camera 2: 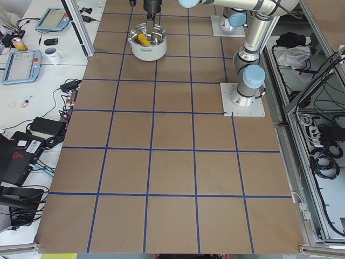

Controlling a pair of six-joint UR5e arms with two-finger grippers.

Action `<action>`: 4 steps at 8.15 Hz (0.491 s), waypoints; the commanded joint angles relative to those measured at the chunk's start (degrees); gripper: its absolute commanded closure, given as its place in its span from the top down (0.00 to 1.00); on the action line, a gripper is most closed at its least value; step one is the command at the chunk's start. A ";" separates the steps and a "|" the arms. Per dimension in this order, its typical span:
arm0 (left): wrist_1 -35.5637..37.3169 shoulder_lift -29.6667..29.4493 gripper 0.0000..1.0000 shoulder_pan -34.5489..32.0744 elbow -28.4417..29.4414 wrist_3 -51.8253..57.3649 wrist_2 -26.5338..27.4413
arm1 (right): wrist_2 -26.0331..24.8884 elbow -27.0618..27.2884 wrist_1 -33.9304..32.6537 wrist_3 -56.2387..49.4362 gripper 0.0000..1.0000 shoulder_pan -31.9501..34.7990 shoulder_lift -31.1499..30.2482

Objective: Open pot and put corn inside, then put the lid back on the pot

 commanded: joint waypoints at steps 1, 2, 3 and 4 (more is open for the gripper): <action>0.00 -0.14 1.00 0.00 -0.03 0.00 0.00 | 0.09 0.06 0.42 -0.05 1.00 -0.03 -0.17; -0.09 -0.06 1.00 0.00 -0.03 0.00 0.00 | 0.09 0.06 -0.10 -0.14 1.00 -0.03 -0.08; -0.09 -0.06 1.00 0.00 -0.03 0.09 0.00 | 0.01 0.06 -0.02 -0.14 1.00 -0.03 -0.17; -0.17 -0.14 1.00 0.00 -0.03 0.09 0.00 | 0.01 0.06 -0.11 -0.14 1.00 -0.03 -0.08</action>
